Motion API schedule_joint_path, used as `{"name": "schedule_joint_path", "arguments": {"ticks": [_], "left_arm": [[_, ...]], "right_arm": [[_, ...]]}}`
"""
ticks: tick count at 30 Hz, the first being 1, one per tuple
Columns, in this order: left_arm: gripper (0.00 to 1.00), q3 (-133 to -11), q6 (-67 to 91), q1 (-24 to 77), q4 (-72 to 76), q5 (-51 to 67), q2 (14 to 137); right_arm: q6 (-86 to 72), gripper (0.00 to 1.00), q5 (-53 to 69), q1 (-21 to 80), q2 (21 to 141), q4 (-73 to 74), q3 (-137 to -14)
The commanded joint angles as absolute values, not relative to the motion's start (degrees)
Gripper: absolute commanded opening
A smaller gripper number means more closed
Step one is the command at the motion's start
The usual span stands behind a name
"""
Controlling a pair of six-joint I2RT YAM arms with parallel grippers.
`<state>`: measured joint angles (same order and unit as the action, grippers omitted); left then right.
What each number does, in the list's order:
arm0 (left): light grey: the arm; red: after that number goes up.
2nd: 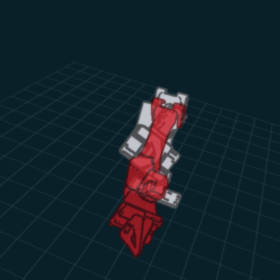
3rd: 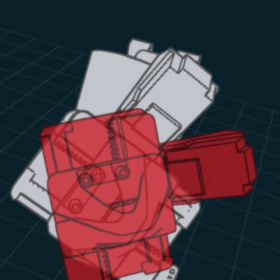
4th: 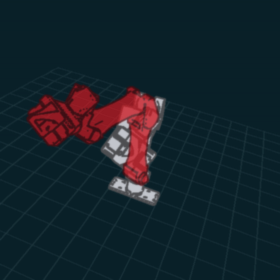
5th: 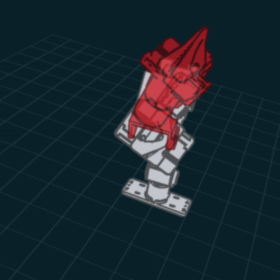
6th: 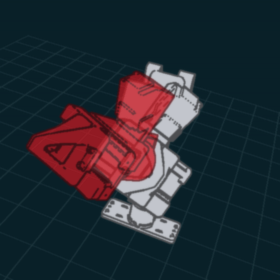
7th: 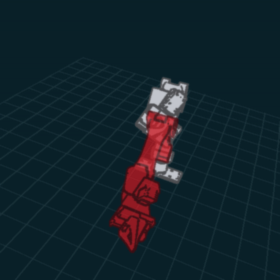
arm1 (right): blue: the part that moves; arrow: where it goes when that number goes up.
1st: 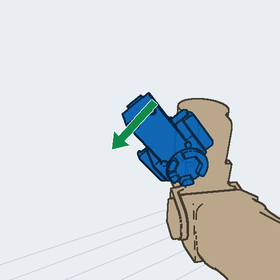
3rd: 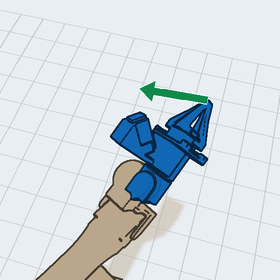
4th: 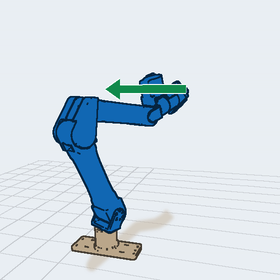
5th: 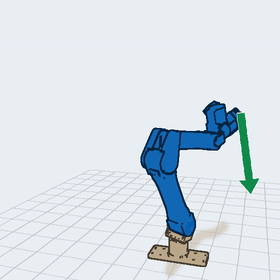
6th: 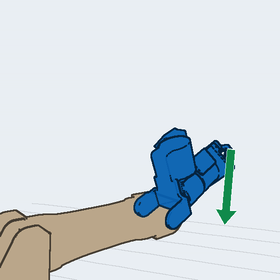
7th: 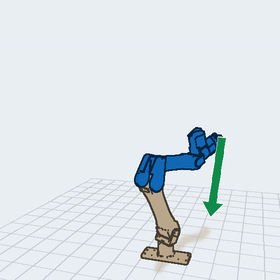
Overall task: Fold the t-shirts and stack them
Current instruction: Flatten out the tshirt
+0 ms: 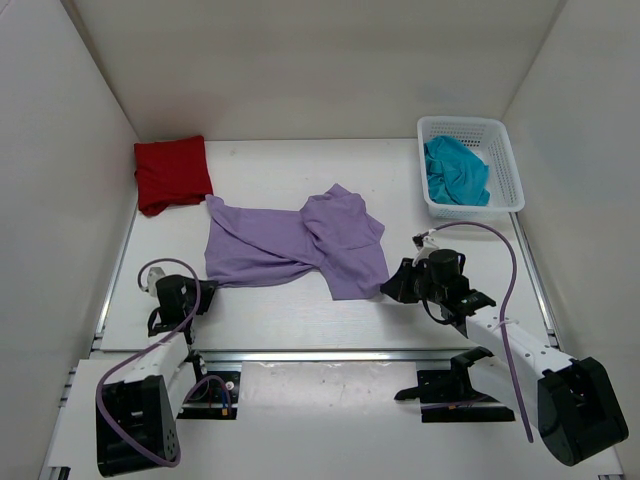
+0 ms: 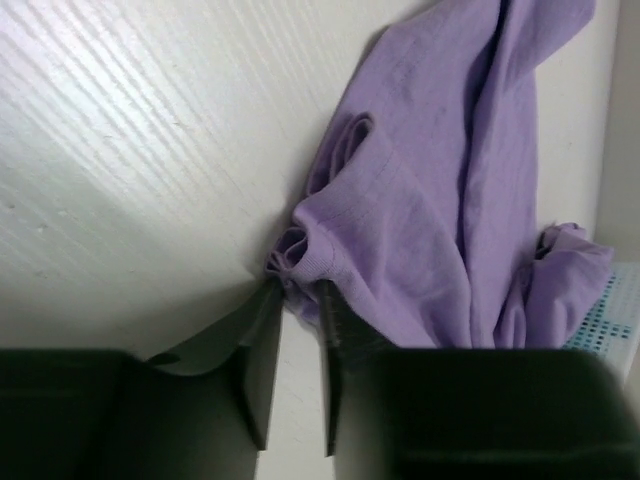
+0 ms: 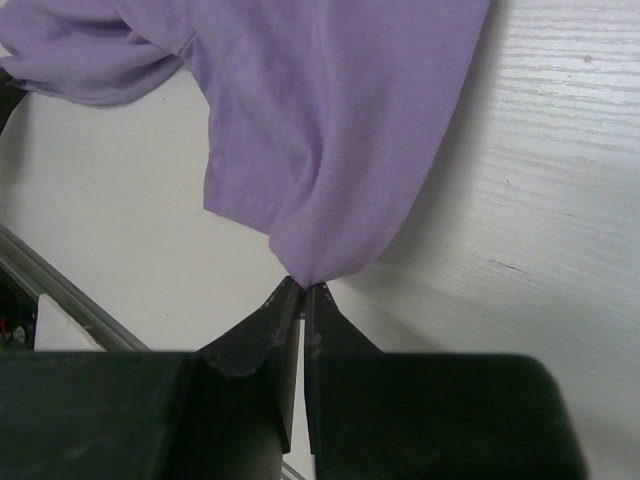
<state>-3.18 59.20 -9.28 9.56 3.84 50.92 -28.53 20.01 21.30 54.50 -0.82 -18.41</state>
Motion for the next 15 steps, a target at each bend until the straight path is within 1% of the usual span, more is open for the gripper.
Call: {"name": "schedule_joint_path", "arguments": {"ticks": [1, 2, 3, 5, 8, 9, 10, 11, 13, 15], "left_arm": [[0.36, -2.64, 57.13, -10.1, 8.88, 2.99, 51.42], [0.39, -2.81, 57.3, -10.11, 8.79, 2.99, 51.07], [0.4, -2.73, 57.3, -9.93, 8.79, 2.55, 50.98], [0.47, -2.9, 57.74, -9.67, 8.53, 2.37, 50.37], [0.52, -2.9, 57.48, -9.75, 7.91, 2.64, 49.75], [0.51, -2.99, 57.22, -10.02, 6.78, 2.38, 48.44], [0.42, -2.81, 56.78, -9.58, 5.64, 2.37, 47.99], [0.36, -2.73, 56.78, -9.41, 4.84, 1.85, 45.9], [0.35, -2.2, 56.6, -9.23, 2.39, 1.5, 43.08], [0.36, -2.46, 56.34, -8.44, 0.98, 1.14, 42.8]], "right_arm": [[-28.39, 0.0, 20.92, 21.36, 54.84, -4.22, -18.28], [-28.48, 0.0, 20.92, 21.01, 54.5, -4.22, -18.28], [-28.82, 0.0, 20.92, 21.27, 54.67, -4.22, -18.11], [-28.56, 0.0, 21.01, 20.92, 54.84, -4.22, -18.37], [-28.48, 0.0, 21.09, 20.75, 54.94, -4.04, -18.55], [-28.65, 0.0, 20.92, 21.09, 54.76, -4.22, -18.46], [-28.48, 0.0, 21.09, 21.18, 54.84, -4.31, -18.54], [-28.39, 0.0, 21.01, 21.09, 55.37, -4.22, -18.54], [-28.48, 0.0, 20.92, 20.75, 55.11, -4.3, -18.63], [-28.65, 0.0, 21.01, 21.44, 55.37, -4.31, -18.81]]}}
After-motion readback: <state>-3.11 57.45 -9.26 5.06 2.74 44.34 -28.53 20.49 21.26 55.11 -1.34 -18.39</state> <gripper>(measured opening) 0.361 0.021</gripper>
